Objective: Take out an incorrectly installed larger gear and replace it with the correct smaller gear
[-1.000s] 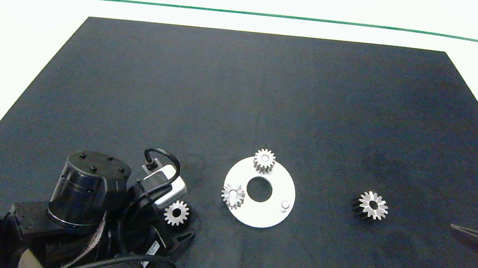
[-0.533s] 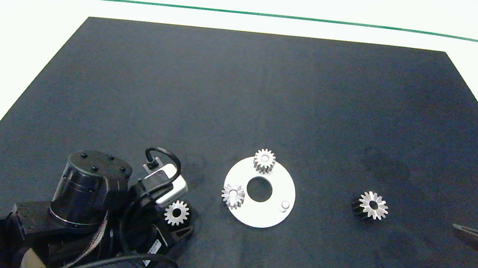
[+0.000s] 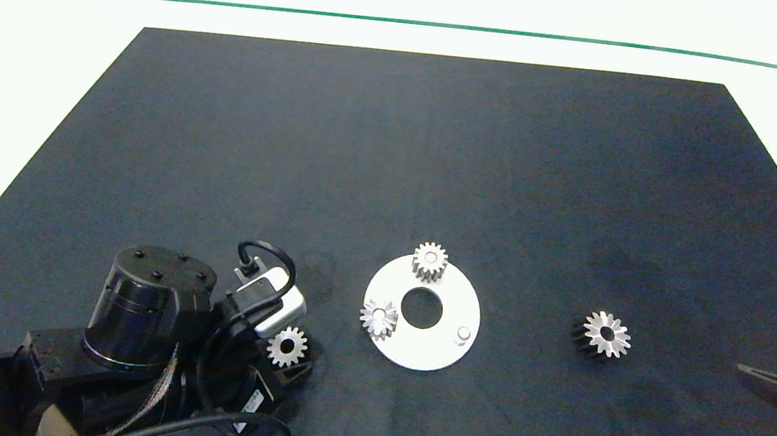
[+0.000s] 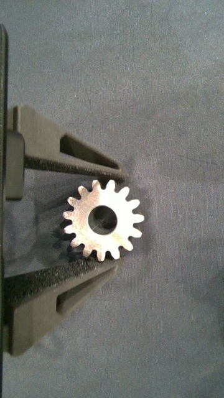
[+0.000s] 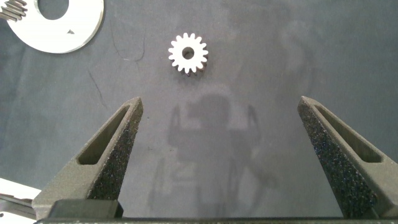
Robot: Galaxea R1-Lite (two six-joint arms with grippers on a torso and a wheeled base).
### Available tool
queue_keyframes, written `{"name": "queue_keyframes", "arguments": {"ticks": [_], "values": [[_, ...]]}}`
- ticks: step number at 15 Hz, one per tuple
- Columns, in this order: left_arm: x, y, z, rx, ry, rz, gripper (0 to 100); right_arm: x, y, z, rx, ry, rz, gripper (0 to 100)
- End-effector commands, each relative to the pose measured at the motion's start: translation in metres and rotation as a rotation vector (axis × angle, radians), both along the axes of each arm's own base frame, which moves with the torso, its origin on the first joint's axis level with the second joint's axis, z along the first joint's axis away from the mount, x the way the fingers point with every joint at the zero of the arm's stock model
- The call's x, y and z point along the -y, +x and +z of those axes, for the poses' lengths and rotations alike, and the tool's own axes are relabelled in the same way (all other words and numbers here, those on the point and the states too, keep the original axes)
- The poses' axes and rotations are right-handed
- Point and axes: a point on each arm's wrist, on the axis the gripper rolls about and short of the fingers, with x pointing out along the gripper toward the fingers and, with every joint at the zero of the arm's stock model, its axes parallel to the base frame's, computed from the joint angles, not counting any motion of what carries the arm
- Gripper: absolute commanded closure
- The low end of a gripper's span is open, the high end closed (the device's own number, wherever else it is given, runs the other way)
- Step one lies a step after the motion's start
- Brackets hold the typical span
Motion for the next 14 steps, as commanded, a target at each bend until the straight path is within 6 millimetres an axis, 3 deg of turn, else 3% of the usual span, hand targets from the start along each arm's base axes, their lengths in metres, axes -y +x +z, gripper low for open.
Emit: {"name": "queue_keyframes", "arguments": {"ticks": [1,10,14], "values": [[0.0003,0.0003,0.0001,0.003,0.000,-0.001,59,0.0000,0.0000,-0.0006,-0.004,-0.002,0.001,0],[0.0018,-0.0001,-0.0010,-0.001,0.002,-0.006,77,0.0006,-0.0017,-0.0032,-0.008,-0.003,0.003,0],[0.0012,-0.0021,0.0021,0.007,-0.008,-0.008,78,0.0015,-0.0039,-0.0035,-0.005,-0.001,0.007,0]]}}
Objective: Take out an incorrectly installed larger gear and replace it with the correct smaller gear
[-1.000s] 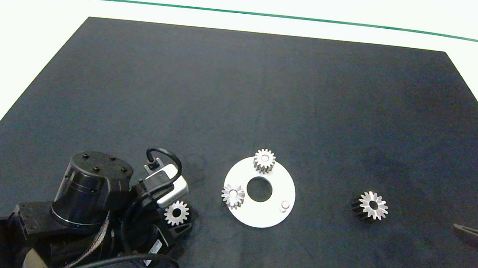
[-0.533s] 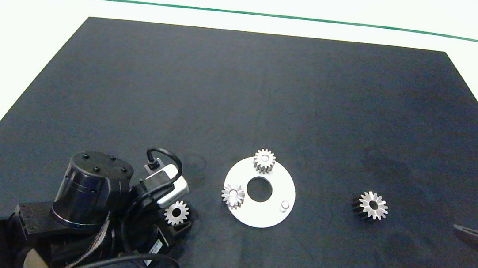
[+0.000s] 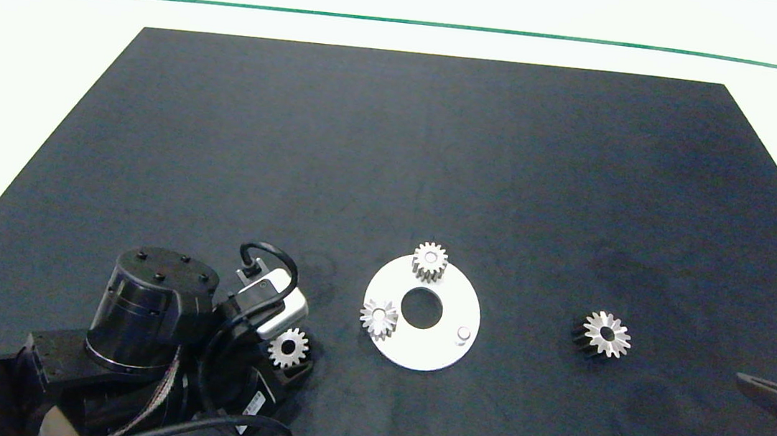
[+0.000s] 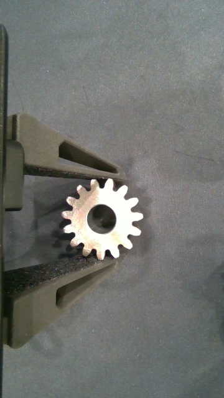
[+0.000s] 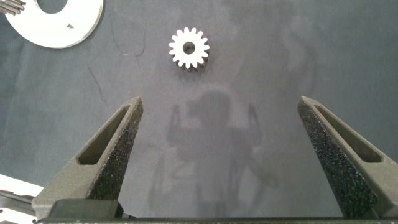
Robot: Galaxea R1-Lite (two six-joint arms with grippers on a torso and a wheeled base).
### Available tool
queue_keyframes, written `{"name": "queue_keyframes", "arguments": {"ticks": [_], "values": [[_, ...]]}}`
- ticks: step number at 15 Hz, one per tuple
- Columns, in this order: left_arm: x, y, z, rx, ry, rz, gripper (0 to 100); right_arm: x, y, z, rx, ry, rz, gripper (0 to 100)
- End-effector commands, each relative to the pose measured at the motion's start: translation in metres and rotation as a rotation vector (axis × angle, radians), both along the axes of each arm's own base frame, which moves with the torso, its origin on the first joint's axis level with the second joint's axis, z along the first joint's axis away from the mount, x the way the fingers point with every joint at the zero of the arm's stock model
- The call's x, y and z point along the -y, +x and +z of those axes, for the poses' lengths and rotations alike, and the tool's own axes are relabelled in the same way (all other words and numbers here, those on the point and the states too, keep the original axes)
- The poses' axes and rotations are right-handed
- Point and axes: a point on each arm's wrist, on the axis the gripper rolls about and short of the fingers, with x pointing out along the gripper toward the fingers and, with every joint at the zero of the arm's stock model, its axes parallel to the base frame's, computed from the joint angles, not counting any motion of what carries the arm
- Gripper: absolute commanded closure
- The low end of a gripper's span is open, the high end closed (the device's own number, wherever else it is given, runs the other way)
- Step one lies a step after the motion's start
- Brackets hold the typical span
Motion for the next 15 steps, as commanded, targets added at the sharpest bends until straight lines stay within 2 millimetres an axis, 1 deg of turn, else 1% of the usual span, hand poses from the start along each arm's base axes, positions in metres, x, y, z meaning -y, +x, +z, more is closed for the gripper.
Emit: {"name": "queue_keyframes", "arguments": {"ticks": [1,5,9,10,12,14,15], "values": [[-0.001,-0.004,0.008,0.029,-0.023,-0.002,78,0.001,-0.002,0.000,0.004,0.005,0.009,0],[0.000,-0.016,0.021,0.071,-0.050,-0.035,78,0.002,-0.006,-0.003,0.001,0.004,0.009,0],[0.013,-0.027,0.031,0.121,-0.049,-0.061,78,0.006,-0.015,0.001,0.036,0.020,0.009,0],[0.021,-0.029,0.038,0.127,-0.038,-0.069,78,0.008,-0.019,0.003,0.055,0.028,0.009,0],[0.030,-0.031,0.051,0.099,-0.007,-0.094,78,0.011,-0.024,0.005,0.077,0.037,0.005,0],[0.037,-0.031,0.069,0.090,0.014,-0.102,78,0.015,-0.032,0.007,0.106,0.046,-0.008,0],[0.044,-0.034,0.077,0.094,0.027,-0.110,78,0.018,-0.035,0.007,0.116,0.050,-0.017,0]]}}
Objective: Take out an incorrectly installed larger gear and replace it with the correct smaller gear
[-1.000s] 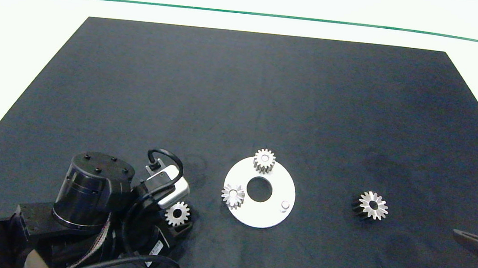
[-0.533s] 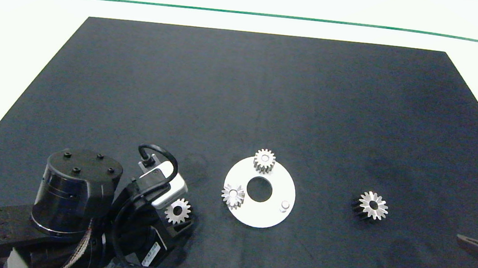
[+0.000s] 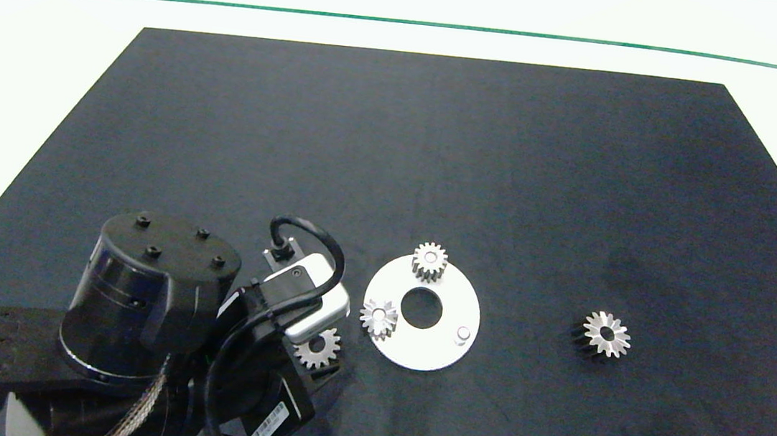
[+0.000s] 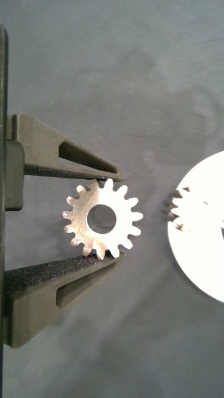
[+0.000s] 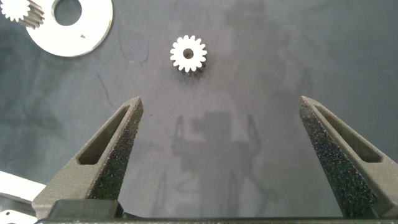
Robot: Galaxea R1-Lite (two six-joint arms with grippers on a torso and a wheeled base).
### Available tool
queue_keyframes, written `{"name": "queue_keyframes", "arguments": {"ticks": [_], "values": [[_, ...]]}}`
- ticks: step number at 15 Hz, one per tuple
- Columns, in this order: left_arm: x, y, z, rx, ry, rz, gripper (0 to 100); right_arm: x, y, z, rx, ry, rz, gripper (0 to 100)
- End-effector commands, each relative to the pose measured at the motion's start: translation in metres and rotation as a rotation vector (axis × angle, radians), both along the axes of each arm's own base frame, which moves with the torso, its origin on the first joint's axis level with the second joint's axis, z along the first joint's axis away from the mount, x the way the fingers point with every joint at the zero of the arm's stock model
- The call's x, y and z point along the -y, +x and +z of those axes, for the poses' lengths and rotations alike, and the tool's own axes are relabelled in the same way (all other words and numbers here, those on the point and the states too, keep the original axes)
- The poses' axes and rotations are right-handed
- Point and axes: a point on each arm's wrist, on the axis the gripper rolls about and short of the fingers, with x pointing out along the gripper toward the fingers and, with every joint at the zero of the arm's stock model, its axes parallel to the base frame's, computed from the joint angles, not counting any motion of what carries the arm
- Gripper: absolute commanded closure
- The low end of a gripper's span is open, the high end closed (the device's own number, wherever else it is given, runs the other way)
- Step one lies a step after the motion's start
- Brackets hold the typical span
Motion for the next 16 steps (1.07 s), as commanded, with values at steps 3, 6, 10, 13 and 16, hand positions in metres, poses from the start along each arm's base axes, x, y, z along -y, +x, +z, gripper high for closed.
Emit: {"name": "queue_keyframes", "arguments": {"ticks": [3,6,10,13,16], "values": [[0.027,-0.006,0.038,0.034,0.028,-0.027,78,0.013,-0.026,-0.001,0.050,0.019,-0.018,0],[0.039,-0.003,0.034,0.027,0.050,-0.032,78,0.018,-0.038,-0.001,0.068,0.026,-0.023,0],[0.069,0.001,0.029,0.022,0.063,-0.075,78,0.019,-0.039,0.000,0.074,0.030,-0.042,0],[0.085,0.004,0.023,0.022,0.083,-0.077,78,0.020,-0.041,0.001,0.082,0.037,-0.065,0],[0.094,0.008,0.019,0.017,0.093,-0.082,78,0.021,-0.044,0.001,0.092,0.041,-0.065,0]]}}
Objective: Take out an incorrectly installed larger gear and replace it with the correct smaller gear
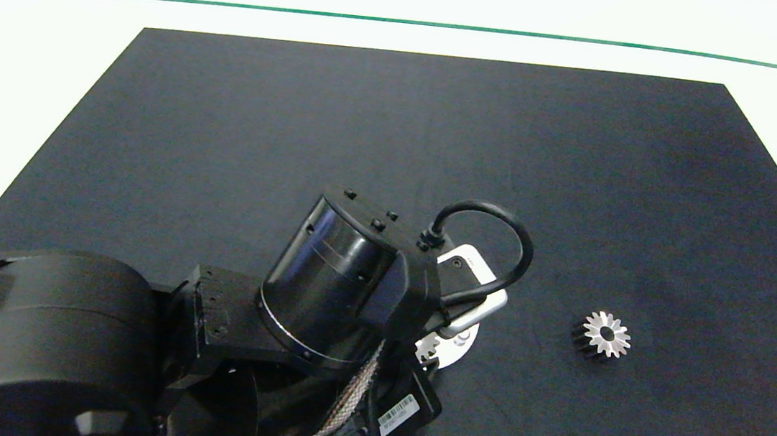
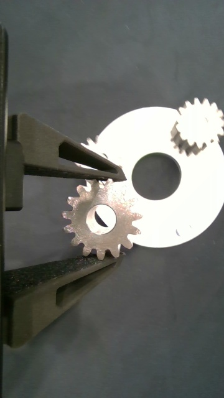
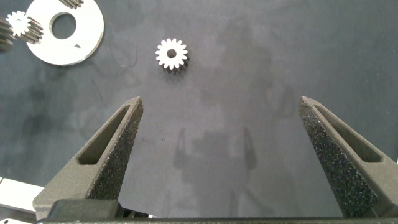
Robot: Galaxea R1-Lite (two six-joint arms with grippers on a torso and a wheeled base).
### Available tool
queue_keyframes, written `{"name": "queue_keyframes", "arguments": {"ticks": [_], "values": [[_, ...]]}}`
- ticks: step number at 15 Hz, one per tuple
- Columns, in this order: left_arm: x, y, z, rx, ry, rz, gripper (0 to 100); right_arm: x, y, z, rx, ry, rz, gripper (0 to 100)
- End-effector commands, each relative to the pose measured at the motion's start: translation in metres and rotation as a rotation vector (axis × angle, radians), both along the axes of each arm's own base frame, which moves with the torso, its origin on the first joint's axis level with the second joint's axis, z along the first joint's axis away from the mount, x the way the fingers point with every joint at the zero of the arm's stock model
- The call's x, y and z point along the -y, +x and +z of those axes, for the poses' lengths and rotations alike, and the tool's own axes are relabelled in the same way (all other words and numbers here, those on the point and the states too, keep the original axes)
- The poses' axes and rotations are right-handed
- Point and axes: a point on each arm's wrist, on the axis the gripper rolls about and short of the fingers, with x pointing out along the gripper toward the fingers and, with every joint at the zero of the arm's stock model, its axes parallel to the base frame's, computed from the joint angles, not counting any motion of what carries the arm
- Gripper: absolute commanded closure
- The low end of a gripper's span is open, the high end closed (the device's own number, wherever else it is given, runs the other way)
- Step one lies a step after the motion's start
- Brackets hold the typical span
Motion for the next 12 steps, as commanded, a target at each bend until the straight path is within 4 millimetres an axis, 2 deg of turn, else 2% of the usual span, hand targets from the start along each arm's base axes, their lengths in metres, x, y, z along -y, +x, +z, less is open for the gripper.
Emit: {"name": "queue_keyframes", "arguments": {"ticks": [1,5,12], "values": [[0.013,0.006,-0.008,-0.009,0.018,-0.004,78,0.001,-0.002,0.000,0.006,0.002,-0.004,0],[0.029,0.010,-0.003,-0.001,0.005,-0.016,78,0.003,-0.006,0.000,0.017,0.005,-0.015,0],[0.057,0.017,-0.010,0.003,0.003,-0.041,78,0.005,-0.011,0.000,0.028,0.009,-0.021,0]]}}
